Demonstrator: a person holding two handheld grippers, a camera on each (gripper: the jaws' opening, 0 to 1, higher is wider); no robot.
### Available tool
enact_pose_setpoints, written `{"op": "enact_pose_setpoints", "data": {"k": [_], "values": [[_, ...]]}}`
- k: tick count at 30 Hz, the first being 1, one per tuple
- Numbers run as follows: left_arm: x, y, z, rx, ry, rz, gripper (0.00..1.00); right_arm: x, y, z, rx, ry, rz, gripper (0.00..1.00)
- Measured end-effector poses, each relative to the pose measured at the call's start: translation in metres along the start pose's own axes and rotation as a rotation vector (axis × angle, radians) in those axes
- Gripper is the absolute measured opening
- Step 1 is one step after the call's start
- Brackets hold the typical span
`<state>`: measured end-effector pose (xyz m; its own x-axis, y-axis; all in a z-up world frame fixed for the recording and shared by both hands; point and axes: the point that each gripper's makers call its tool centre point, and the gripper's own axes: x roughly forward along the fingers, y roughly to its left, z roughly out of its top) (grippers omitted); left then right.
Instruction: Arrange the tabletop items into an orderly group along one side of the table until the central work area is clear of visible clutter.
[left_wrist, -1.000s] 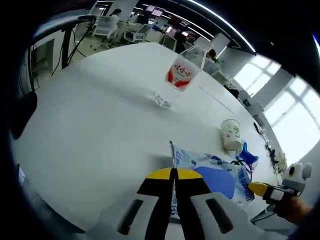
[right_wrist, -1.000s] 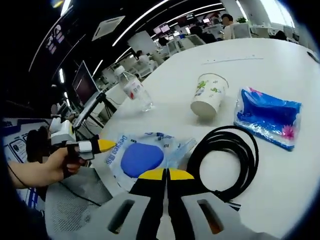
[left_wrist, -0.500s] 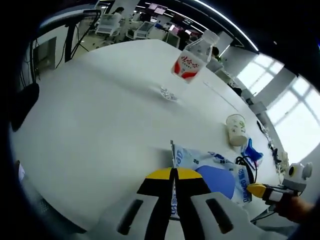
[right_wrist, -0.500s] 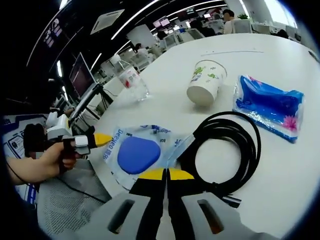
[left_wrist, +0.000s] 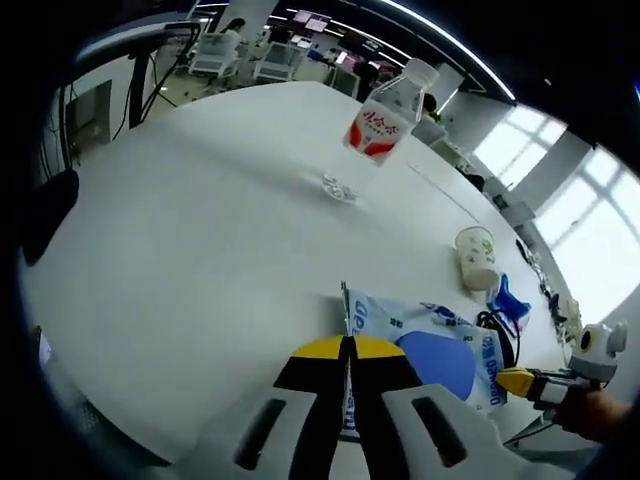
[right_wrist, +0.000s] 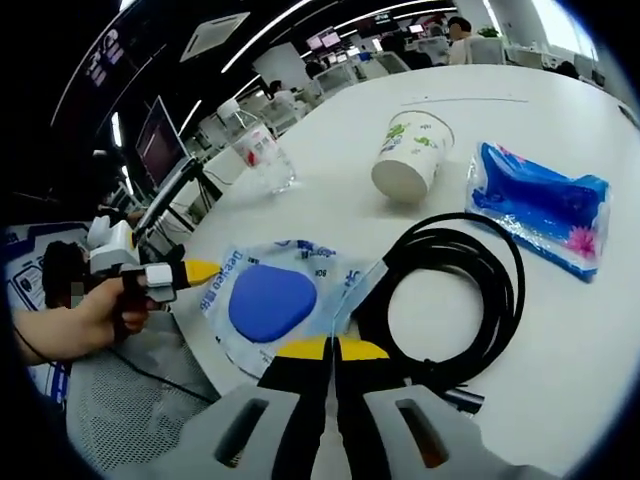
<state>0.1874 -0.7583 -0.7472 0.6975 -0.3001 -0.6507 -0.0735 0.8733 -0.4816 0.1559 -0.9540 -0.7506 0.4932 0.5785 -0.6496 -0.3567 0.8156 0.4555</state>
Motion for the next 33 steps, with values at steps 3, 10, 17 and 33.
{"op": "enact_pose_setpoints", "data": {"k": [3,10,17,33], "values": [[0.000,0.000,0.000,0.011,-0.001,-0.002,0.00,0.000,0.000,0.000,0.001,0.001,-0.001,0.00],[0.001,-0.004,0.001,0.077,-0.010,-0.036,0.07,-0.006,-0.003,0.002,-0.020,-0.012,-0.017,0.07],[-0.002,-0.017,0.014,0.100,-0.084,-0.100,0.64,-0.016,0.018,0.025,-0.082,-0.153,0.070,0.42],[-0.009,-0.040,0.020,0.157,-0.050,-0.207,0.96,-0.034,0.012,0.042,-0.028,-0.248,0.074,0.92]]}}
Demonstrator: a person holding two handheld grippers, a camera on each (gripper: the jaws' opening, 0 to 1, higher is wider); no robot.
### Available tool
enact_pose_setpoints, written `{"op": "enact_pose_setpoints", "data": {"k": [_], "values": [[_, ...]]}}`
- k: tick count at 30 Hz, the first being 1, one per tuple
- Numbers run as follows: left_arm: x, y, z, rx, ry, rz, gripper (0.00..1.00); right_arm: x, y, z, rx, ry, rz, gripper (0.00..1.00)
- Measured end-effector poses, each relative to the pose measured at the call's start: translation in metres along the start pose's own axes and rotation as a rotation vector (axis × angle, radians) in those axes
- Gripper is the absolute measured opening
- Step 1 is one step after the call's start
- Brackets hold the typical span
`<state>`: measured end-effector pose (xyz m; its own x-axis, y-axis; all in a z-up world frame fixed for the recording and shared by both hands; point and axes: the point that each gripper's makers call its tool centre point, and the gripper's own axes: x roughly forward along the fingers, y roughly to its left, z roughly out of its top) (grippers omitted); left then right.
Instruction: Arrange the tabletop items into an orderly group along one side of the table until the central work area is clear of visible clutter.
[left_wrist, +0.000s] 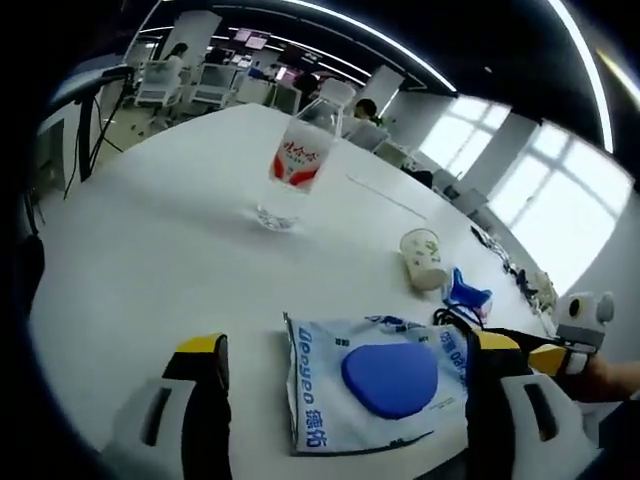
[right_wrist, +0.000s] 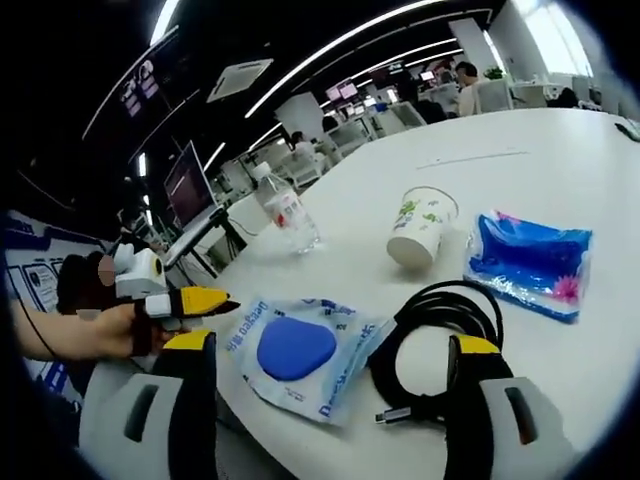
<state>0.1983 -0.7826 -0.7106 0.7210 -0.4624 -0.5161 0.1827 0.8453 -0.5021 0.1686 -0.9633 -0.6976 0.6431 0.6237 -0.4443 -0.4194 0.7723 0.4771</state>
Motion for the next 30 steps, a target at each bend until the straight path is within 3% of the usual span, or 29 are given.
{"op": "enact_pose_setpoints", "data": {"k": [16,30], "values": [[0.020,-0.028,0.009,0.051,0.032,-0.059,0.89,0.001,0.001,0.000,0.002,0.005,0.004,0.86],[0.049,-0.059,0.017,0.092,0.073,-0.114,0.85,-0.003,-0.004,-0.006,0.009,0.026,-0.011,0.82]]}}
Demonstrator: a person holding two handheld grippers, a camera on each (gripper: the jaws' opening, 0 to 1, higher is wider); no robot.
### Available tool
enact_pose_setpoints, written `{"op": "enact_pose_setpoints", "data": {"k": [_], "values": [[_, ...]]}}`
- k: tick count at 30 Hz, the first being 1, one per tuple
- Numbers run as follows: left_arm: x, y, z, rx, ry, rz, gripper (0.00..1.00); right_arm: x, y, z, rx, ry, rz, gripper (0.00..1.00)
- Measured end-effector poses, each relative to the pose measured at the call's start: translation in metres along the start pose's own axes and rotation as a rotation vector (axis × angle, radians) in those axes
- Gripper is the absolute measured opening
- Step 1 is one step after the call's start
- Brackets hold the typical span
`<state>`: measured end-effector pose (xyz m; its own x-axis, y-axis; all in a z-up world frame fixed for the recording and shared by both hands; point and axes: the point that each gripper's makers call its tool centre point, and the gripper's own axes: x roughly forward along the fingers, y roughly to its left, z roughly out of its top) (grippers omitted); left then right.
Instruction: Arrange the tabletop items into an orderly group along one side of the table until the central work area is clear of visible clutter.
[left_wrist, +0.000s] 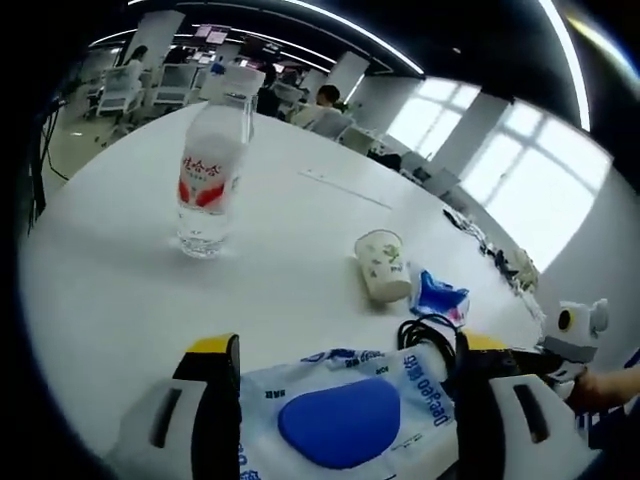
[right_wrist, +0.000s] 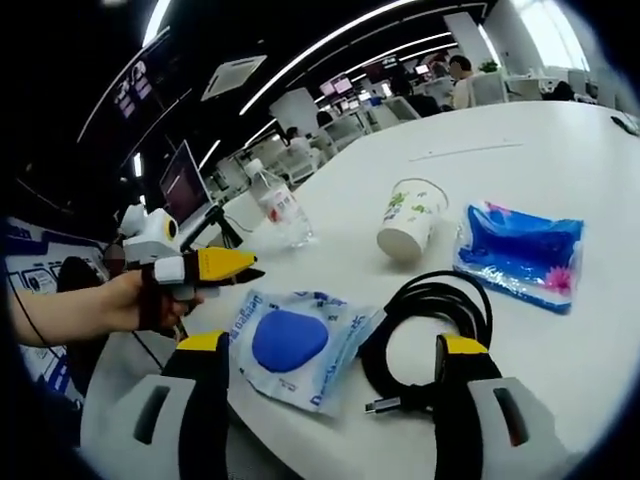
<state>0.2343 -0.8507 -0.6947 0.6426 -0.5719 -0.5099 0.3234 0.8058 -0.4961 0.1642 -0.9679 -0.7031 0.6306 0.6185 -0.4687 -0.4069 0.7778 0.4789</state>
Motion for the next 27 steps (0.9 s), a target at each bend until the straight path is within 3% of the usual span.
{"op": "enact_pose_setpoints", "data": {"k": [8,27], "values": [[0.020,-0.014,0.014,0.017,0.012,-0.016,0.83,0.000,-0.001,-0.001,-0.017,0.009,-0.002,0.80],[0.049,-0.038,0.028,0.056,0.055,-0.049,0.80,-0.012,-0.007,-0.010,-0.002,0.019,-0.021,0.75]]}}
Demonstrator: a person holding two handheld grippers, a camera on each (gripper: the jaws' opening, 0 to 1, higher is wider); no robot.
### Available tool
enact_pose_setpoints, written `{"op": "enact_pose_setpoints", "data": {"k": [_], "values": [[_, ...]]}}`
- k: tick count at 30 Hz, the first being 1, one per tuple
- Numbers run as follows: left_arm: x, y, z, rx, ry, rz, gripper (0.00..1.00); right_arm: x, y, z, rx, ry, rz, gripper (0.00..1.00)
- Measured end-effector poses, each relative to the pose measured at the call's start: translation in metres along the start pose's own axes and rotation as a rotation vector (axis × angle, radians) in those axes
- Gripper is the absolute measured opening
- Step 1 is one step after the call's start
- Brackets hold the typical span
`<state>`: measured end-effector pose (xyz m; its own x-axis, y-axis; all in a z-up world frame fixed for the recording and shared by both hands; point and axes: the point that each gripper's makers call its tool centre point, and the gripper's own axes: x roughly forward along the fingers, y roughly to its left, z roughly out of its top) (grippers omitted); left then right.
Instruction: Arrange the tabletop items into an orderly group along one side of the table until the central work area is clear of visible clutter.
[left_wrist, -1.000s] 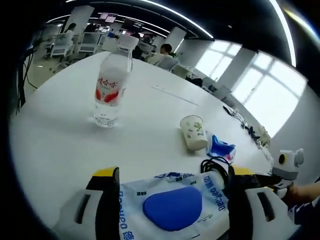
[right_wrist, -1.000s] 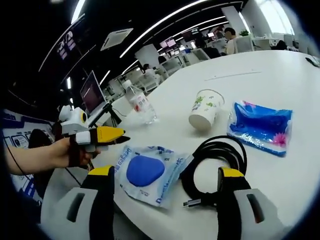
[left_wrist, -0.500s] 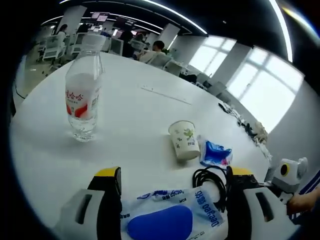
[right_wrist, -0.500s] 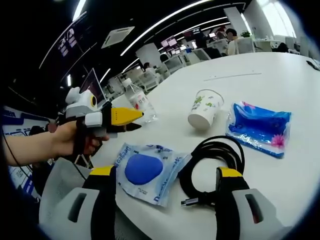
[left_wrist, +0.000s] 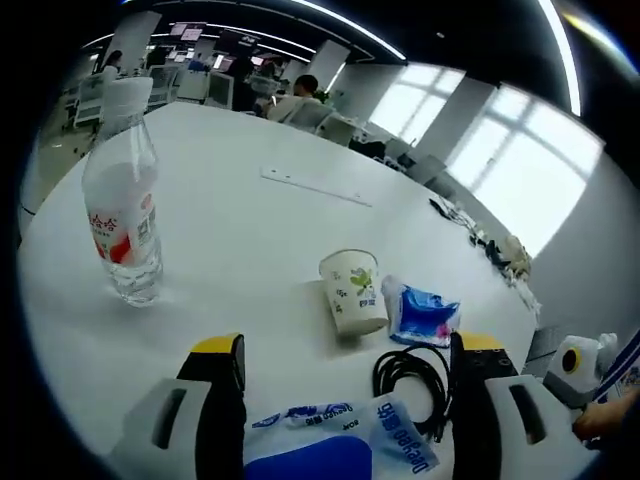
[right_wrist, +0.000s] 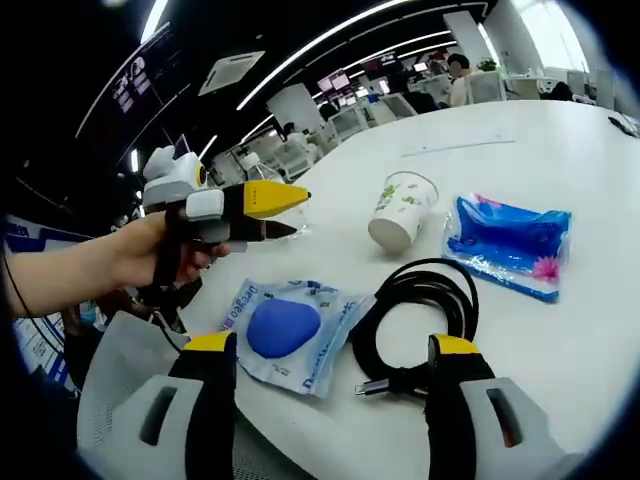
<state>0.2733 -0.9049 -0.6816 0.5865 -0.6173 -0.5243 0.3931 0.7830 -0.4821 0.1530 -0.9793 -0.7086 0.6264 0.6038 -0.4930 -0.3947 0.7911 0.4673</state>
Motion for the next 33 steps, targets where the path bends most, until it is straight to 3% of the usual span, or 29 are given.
{"op": "enact_pose_setpoints", "data": {"k": [33], "values": [[0.063,-0.021,0.003,0.022,0.118,-0.018,0.76,-0.015,-0.024,-0.010,0.086,-0.027,-0.054,0.72]]}}
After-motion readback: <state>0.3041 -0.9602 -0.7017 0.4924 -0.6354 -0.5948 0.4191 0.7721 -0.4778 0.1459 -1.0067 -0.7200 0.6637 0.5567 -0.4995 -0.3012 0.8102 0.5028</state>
